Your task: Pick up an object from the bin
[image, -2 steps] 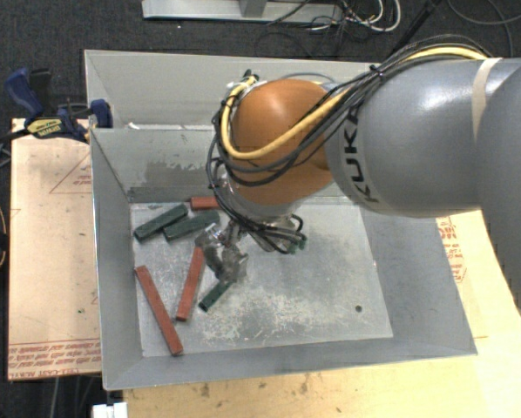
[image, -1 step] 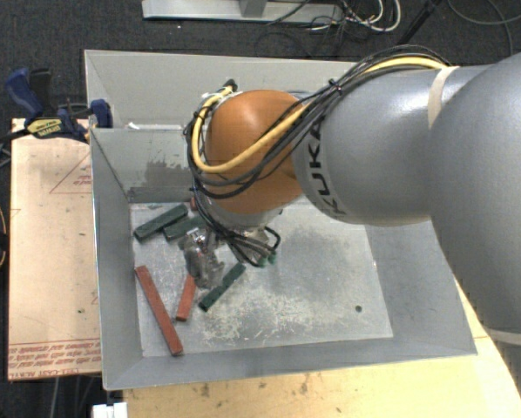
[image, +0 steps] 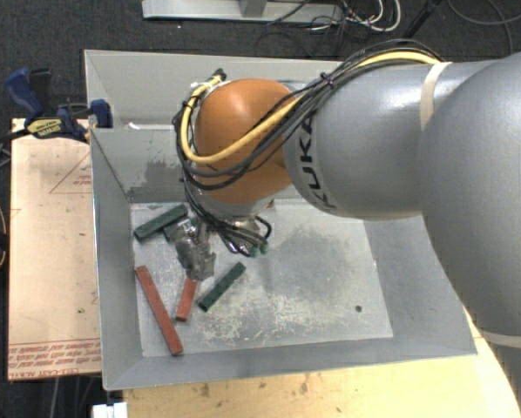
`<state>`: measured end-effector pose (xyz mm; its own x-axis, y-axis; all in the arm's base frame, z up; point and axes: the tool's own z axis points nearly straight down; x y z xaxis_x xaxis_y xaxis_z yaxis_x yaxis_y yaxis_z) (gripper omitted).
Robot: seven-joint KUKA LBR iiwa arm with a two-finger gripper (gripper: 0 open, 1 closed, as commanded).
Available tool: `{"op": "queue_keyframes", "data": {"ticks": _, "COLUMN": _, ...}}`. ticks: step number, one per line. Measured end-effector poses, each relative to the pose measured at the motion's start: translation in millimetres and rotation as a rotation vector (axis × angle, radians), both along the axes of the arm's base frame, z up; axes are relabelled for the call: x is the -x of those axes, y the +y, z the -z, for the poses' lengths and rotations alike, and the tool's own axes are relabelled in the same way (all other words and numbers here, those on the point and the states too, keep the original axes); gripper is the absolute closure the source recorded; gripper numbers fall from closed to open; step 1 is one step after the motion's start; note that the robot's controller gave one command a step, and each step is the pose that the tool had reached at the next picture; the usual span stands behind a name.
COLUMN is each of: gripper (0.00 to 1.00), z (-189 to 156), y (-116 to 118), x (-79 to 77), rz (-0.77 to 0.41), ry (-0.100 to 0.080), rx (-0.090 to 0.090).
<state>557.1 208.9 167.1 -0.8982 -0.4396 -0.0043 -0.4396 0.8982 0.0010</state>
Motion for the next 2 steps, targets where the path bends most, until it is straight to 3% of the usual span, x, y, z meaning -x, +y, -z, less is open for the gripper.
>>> {"op": "queue_keyframes", "data": {"ticks": 1, "gripper": 0.0, "z": 28.0, "y": -34.4, "x": 20.4, "rz": -0.125, "ry": 0.003, "rx": 0.002}}
{"op": "queue_keyframes", "data": {"ticks": 2, "gripper": 0.0, "z": 27.7, "y": -34.1, "x": 20.3, "rz": -0.125, "ry": 0.002, "rx": 0.001}}
